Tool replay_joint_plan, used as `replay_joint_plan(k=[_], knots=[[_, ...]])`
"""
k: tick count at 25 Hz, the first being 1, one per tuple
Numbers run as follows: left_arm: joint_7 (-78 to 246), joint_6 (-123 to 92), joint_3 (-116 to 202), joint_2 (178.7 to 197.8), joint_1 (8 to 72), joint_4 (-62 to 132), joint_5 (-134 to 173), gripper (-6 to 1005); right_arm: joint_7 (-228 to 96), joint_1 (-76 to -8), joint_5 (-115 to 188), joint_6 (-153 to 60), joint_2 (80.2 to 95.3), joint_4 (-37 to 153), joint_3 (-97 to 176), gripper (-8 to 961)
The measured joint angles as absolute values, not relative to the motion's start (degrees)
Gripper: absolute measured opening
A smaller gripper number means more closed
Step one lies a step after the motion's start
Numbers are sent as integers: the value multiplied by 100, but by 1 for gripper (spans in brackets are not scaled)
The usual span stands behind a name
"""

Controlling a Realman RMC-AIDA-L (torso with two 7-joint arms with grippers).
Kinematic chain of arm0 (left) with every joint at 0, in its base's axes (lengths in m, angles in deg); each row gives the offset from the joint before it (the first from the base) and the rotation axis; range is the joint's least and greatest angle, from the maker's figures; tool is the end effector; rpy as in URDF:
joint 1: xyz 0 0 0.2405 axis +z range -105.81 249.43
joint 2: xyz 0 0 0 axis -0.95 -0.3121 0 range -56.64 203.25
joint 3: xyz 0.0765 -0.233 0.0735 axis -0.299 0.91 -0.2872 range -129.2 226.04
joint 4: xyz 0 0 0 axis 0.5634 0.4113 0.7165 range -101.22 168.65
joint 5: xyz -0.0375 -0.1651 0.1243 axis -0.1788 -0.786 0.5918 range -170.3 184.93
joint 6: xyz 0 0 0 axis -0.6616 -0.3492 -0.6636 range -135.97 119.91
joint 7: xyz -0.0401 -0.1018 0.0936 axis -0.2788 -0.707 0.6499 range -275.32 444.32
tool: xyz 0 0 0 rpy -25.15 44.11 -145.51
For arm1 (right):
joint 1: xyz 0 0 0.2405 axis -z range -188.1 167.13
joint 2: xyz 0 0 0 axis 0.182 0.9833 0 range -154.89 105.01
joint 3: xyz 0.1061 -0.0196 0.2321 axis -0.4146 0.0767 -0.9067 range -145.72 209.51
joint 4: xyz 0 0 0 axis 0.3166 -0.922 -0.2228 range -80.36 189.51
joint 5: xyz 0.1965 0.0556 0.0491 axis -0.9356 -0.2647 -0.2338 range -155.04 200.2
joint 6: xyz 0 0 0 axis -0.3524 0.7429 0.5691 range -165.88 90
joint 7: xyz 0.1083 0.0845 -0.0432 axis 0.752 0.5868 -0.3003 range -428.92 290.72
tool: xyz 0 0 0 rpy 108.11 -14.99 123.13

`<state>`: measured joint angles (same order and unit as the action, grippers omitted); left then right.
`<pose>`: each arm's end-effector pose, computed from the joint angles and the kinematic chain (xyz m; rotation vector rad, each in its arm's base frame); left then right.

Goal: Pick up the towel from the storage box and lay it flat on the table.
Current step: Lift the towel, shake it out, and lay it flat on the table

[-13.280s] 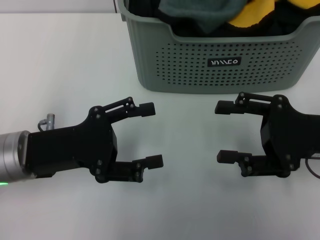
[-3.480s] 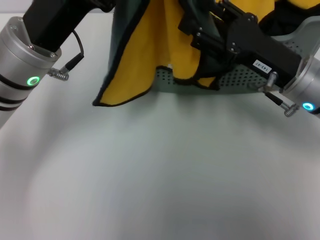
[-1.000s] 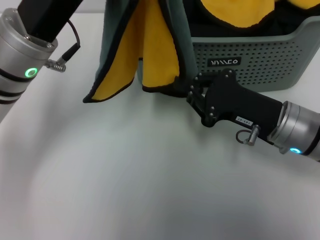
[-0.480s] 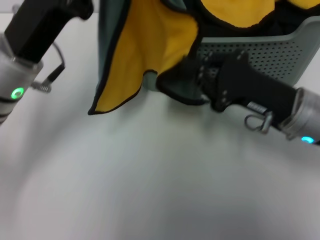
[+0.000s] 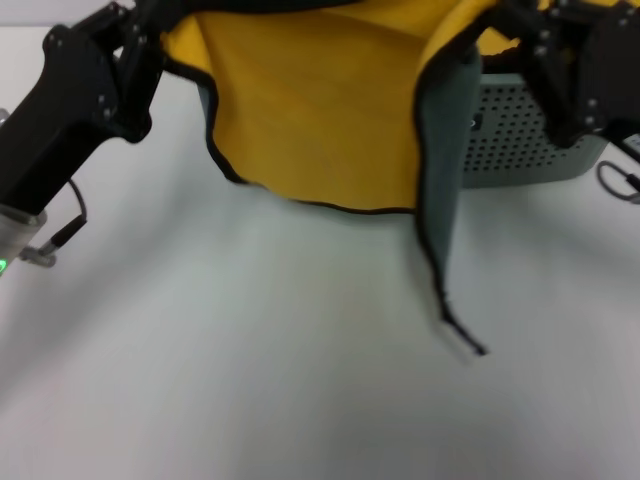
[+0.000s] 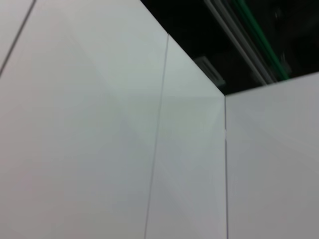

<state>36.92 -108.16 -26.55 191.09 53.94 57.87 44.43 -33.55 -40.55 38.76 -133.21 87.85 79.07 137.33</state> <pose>-0.2426 0.2829 0.0321 -1.9853 -0.2200 -1.5480 0.1756 0.3198 0.0079 -2.1912 -0.1067 1.5531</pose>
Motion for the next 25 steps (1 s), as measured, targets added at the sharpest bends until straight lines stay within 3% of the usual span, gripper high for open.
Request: replay_joint_plan(k=[5,12,19,25], knots=[[3647,-10850,-2655,18869,5478,5787,4636,42,-3219,-3984,3898,-13433,8670,7910,13488,21],[3628,-10856,-2657,18677,5499,5789,4804,42,-3073,-3997,3908,-13486,8537,7942,13393,26],[3647,-10849,-2654,18667,5477,5800,5184,42,-3057,-4033,3907,-13513,8539,7959,13281,31],[3682,-10845,-2660,18774,5414,5776,5486,43,-3049,-4170,3903,-13515,8587,8034,13111,35]])
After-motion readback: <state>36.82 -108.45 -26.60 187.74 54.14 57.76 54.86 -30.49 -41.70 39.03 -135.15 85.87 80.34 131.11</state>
